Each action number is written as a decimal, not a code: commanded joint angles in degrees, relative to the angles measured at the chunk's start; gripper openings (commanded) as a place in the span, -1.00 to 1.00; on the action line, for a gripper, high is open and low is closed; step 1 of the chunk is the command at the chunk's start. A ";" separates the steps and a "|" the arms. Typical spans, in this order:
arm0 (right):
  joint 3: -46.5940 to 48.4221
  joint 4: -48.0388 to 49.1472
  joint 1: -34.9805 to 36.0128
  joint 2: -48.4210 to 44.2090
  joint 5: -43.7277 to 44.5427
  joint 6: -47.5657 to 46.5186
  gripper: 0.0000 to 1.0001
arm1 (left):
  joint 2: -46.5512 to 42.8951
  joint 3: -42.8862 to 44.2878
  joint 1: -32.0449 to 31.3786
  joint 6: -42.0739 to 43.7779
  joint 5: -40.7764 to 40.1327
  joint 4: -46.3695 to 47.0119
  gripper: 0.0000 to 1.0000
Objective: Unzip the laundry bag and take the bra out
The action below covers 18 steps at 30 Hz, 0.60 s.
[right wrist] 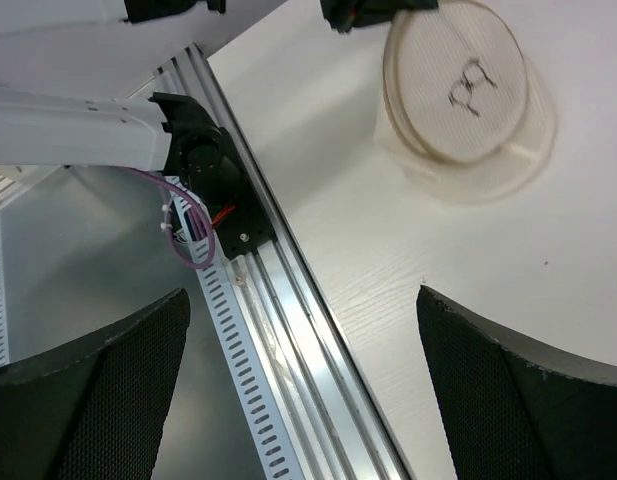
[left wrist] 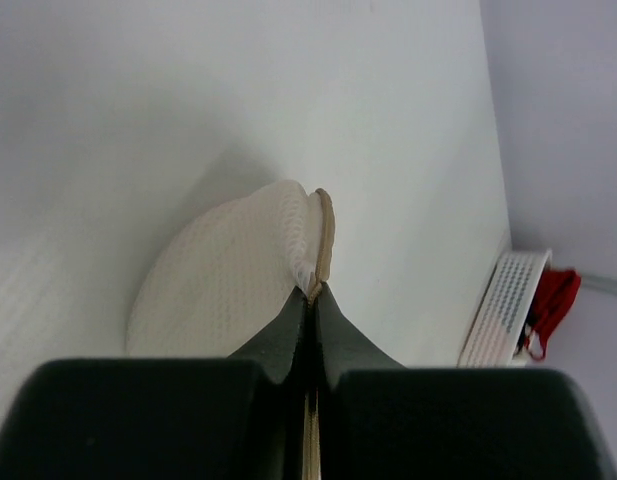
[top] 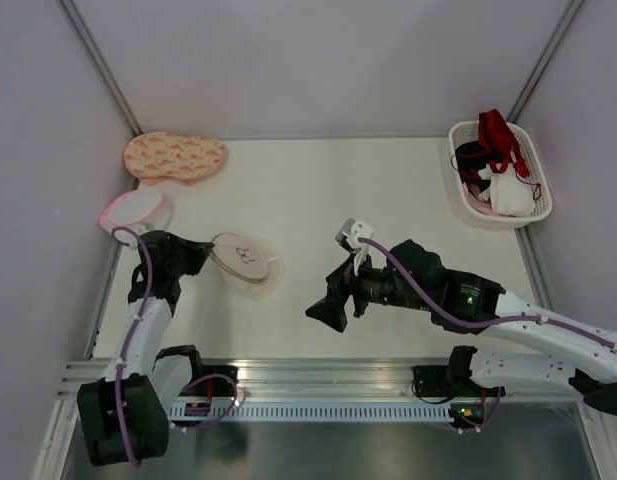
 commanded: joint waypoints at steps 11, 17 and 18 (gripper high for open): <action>-0.87 -2.71 -0.06 -0.84 2.75 -1.07 0.96 | 3.90 7.99 30.15 7.63 -3.13 -6.17 -0.96; 0.80 -4.65 -0.41 1.70 0.30 -2.39 0.96 | 3.18 8.69 37.80 3.42 -15.51 -12.58 -0.96; 1.33 -5.00 -0.67 2.15 -0.93 -2.47 0.96 | 3.71 9.21 38.59 2.71 -17.01 -13.20 -0.96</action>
